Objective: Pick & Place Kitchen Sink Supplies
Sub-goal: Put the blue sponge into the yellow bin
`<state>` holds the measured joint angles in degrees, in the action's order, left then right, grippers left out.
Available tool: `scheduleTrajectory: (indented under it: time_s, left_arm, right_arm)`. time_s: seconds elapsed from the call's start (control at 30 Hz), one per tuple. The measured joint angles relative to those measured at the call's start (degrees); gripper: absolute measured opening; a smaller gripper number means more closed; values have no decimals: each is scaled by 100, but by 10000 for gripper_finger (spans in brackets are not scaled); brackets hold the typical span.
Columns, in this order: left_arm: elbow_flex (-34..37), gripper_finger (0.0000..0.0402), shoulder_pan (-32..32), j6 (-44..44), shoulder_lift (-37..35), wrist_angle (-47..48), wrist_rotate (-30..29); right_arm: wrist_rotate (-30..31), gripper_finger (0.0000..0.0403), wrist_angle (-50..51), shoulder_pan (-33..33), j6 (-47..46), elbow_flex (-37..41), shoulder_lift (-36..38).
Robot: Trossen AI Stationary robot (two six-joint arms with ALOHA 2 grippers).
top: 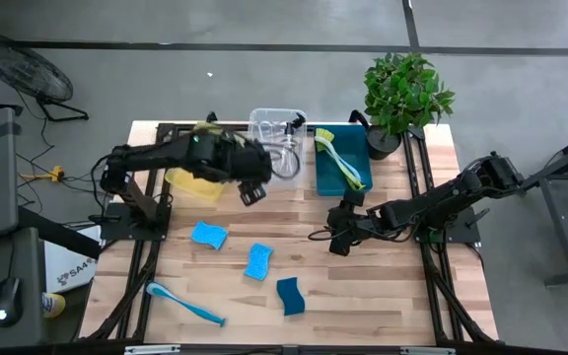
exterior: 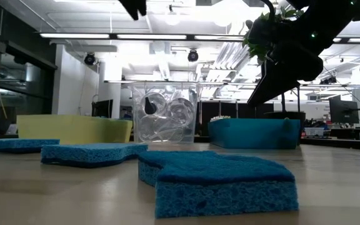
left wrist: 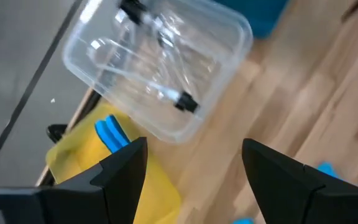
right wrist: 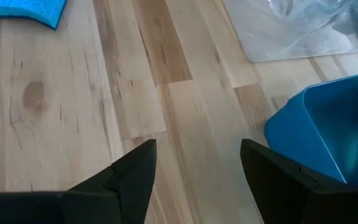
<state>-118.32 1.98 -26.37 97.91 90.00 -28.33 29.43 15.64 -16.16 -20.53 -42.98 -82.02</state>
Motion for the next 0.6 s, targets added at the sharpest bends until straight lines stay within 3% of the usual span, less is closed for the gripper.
scheduleTrajectory:
  time_s: [0.23, 0.4, 0.6]
  left_arm:
    - [1353, 257, 353, -357, -253, -126, 193]
    - [2661, 257, 530, -311, -649, -1298, 604]
    - [4161, 257, 529, -221, -1245, -2950, 1588]
  right_arm:
    - [2, 227, 0, 2, 9, 0, 0]
    - [-2, 227, -2, 2, 17, 0, 0]
    - [-2, 227, -2, 0, 17, 0, 0]
